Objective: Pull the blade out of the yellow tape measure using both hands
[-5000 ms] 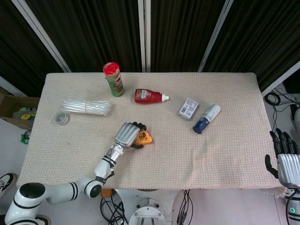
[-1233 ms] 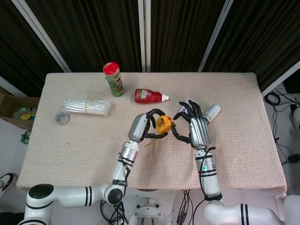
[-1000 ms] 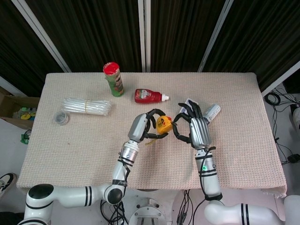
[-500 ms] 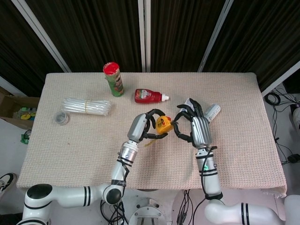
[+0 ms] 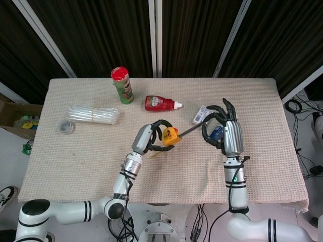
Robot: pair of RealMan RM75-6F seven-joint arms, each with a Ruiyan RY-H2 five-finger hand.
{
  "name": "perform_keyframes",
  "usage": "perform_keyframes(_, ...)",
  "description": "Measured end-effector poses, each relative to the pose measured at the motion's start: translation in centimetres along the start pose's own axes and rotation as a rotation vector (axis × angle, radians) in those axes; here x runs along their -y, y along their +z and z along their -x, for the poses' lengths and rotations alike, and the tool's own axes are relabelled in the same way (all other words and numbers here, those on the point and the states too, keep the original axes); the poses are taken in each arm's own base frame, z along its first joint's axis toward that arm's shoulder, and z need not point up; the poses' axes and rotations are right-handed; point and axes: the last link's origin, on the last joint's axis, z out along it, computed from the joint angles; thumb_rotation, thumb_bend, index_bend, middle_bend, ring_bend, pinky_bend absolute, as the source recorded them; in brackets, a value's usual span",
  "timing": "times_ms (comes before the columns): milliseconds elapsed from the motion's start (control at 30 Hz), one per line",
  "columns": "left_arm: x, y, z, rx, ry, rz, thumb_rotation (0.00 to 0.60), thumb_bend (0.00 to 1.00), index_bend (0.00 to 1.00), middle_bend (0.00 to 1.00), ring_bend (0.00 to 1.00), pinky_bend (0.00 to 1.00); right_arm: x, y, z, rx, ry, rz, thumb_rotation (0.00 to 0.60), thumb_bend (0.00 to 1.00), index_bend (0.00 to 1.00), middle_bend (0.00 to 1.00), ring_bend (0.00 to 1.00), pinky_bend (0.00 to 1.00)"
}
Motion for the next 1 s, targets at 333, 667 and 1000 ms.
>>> perform_keyframes(333, 4.4, -2.4, -2.9, 0.054, 0.002, -0.004, 0.600, 0.30, 0.65, 0.65, 0.65, 0.81, -1.5, -0.3, -4.3, -0.123, 0.023, 0.018, 0.600, 0.62, 0.81, 0.32, 0.02, 0.00)
perform_keyframes(667, 7.8, -5.0, -5.7, 0.091, 0.055, -0.022, 0.600, 0.31, 0.66, 0.65, 0.65, 0.81, -2.4, -0.7, -7.2, -0.204, 0.058, 0.032, 0.600, 0.62, 0.81, 0.32, 0.02, 0.00)
perform_keyframes(1000, 8.8, -5.9, -6.9, 0.082, 0.044, -0.031, 0.600, 0.31, 0.66, 0.65, 0.65, 0.81, -3.3, -1.2, -8.8, -0.248, 0.077, 0.051, 0.600, 0.62, 0.82, 0.32, 0.02, 0.00)
